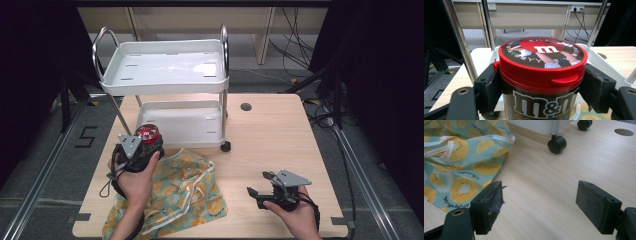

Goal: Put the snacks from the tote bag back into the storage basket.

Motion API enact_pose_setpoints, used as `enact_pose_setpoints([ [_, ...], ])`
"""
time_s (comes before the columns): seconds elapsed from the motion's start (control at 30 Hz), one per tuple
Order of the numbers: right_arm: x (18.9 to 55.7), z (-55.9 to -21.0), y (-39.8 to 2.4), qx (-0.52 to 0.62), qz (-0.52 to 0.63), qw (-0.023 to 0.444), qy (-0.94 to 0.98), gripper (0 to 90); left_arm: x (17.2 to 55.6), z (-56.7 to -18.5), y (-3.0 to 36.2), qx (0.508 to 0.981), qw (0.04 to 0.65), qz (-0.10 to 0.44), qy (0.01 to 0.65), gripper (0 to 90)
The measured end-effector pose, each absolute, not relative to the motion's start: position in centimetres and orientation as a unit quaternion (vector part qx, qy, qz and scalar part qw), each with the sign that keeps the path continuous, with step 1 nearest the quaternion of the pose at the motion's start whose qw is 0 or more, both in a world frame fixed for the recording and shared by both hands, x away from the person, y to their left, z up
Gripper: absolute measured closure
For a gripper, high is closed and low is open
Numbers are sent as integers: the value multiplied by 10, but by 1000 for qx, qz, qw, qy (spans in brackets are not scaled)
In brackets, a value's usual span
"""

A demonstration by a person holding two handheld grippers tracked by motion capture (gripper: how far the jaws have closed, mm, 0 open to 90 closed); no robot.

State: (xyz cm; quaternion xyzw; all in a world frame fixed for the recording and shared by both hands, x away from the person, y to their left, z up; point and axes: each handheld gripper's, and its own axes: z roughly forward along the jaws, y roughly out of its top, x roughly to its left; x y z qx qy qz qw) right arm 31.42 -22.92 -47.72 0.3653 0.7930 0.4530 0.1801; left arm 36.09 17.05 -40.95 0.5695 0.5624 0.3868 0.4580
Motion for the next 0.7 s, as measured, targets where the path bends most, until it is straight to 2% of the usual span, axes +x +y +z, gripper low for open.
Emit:
enact_pose_setpoints([
  [0.03,317,-477,-231,351,454,190,797,227,361,-409,170,568,459,387,563,255],
  [0.7,317,-477,-231,352,455,190,796,226,369,-408,166,567,456,388,565,254],
])
